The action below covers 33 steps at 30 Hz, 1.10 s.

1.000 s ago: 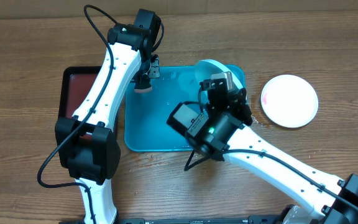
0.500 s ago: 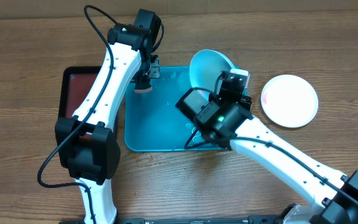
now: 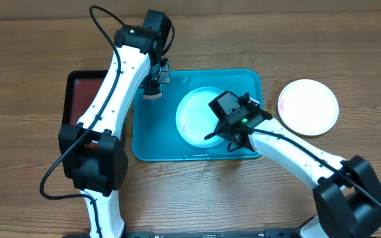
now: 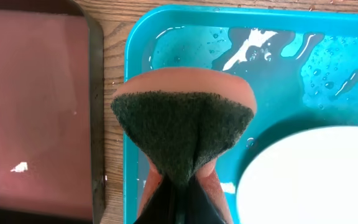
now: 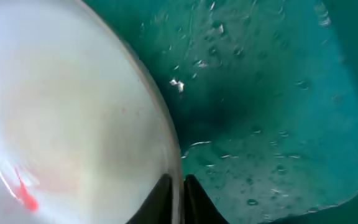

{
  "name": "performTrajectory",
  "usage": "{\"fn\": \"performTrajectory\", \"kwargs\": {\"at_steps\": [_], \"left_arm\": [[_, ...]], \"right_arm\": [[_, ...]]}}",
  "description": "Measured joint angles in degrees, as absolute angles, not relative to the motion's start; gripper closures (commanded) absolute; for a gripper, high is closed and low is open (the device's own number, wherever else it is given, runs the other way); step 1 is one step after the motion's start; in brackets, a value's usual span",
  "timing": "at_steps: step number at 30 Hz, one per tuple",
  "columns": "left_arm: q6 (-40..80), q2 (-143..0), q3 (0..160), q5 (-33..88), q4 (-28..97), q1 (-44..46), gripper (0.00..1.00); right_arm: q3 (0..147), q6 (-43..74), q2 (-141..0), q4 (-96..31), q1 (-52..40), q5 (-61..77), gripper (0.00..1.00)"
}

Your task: Clean dirty plates on tray and stack at the side

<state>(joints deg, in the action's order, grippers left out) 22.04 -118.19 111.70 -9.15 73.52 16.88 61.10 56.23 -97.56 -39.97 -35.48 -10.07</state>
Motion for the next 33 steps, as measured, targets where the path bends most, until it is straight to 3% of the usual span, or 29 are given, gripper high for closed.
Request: {"fn": "performTrajectory", "kwargs": {"at_steps": [4, 8, 18, 26, 33], "left_arm": [[22.04, -118.19, 111.70, -9.17, 73.54, 16.88, 0.96], [22.06, -118.19, 111.70, -9.17, 73.54, 16.88, 0.96], [22.09, -118.19, 111.70, -9.17, 73.52, 16.88, 0.96], [22.09, -118.19, 111.70, -9.17, 73.56, 16.88, 0.96], [22.09, -118.19, 111.70, -9.17, 74.15, 16.88, 0.96]], "right_arm": [[61.04, 50.46, -98.54, -36.45, -35.22, -4.10, 0.71], [61.30, 42.89, -98.54, -37.41, -32.95, 1.54, 0.83], [66.59, 25.52, -98.70, -35.42, -22.41, 8.58, 0.91], [71.26, 21.54, -107.00, -35.11, -22.26, 10.02, 0.95], [71.50, 21.89, -111.63, -35.64, -21.71, 10.61, 0.88]]}}
